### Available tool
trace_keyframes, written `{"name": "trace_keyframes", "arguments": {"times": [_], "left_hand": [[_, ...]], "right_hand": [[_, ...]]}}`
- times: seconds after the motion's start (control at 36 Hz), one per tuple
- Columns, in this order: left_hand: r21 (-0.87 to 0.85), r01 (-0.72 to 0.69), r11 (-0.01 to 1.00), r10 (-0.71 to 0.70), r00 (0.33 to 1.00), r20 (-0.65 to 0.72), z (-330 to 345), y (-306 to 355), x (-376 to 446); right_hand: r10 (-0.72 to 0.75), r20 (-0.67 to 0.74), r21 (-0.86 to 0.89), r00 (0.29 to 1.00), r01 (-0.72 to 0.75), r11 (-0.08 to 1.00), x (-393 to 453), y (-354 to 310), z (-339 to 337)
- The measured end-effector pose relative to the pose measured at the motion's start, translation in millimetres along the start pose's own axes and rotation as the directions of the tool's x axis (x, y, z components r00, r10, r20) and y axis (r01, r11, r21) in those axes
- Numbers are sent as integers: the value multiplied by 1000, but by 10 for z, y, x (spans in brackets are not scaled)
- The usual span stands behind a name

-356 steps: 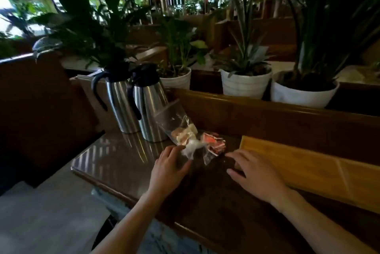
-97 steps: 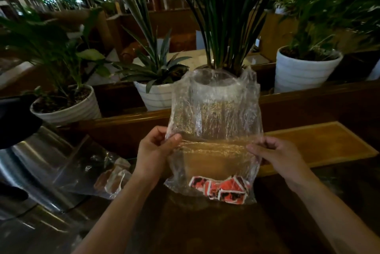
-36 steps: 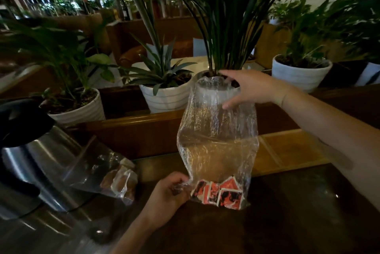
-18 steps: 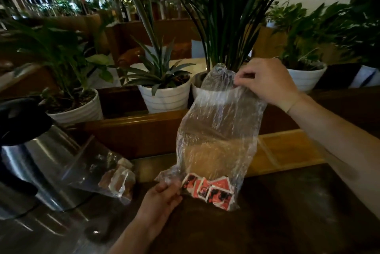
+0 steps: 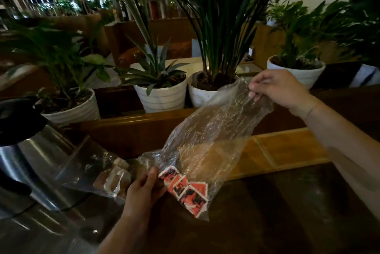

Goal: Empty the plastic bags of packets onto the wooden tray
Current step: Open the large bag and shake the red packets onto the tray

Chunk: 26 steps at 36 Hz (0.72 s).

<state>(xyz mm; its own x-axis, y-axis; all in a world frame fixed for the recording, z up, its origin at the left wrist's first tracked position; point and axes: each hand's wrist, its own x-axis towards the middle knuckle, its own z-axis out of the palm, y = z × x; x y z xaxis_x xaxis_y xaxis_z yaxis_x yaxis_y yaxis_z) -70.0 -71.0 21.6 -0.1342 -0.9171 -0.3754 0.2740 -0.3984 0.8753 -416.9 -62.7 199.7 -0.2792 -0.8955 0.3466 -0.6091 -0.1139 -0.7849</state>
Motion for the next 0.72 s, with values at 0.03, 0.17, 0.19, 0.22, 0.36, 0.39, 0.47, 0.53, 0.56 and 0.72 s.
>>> {"name": "trace_keyframes", "arguments": {"times": [0.03,0.17,0.19,0.22,0.36,0.39,0.47,0.53,0.56,0.72], "left_hand": [[1,10,1000,-10,999,35,-12,7,-25],[104,0,995,-6,998,58,-35,-61,-140],[119,-21,993,17,999,33,-27,-78,-148],[135,-40,990,40,999,6,-14,-94,-149],[270,-146,952,173,982,-78,3,-175,-72],[296,-163,941,195,977,-82,-3,-180,-53],[327,-199,924,246,963,-111,-53,-156,-4],[329,-196,924,249,960,-129,-105,-119,27],[317,-196,928,249,959,-136,-127,-97,41],[302,-379,875,421,903,-87,-158,209,54]], "right_hand": [[24,-6,25,1000,-24,999,-15,55,11],[90,-2,63,996,-90,994,-56,304,60],[89,3,69,996,-89,994,-61,334,67],[87,7,82,996,-87,993,-63,359,69],[77,20,123,997,-79,989,-72,428,85],[77,24,131,997,-79,988,-77,439,82],[92,26,147,995,-95,985,-89,481,58],[105,26,152,994,-108,982,-100,518,43],[114,28,156,993,-117,981,-108,540,36],[193,96,248,976,-211,945,-209,733,13]]}}
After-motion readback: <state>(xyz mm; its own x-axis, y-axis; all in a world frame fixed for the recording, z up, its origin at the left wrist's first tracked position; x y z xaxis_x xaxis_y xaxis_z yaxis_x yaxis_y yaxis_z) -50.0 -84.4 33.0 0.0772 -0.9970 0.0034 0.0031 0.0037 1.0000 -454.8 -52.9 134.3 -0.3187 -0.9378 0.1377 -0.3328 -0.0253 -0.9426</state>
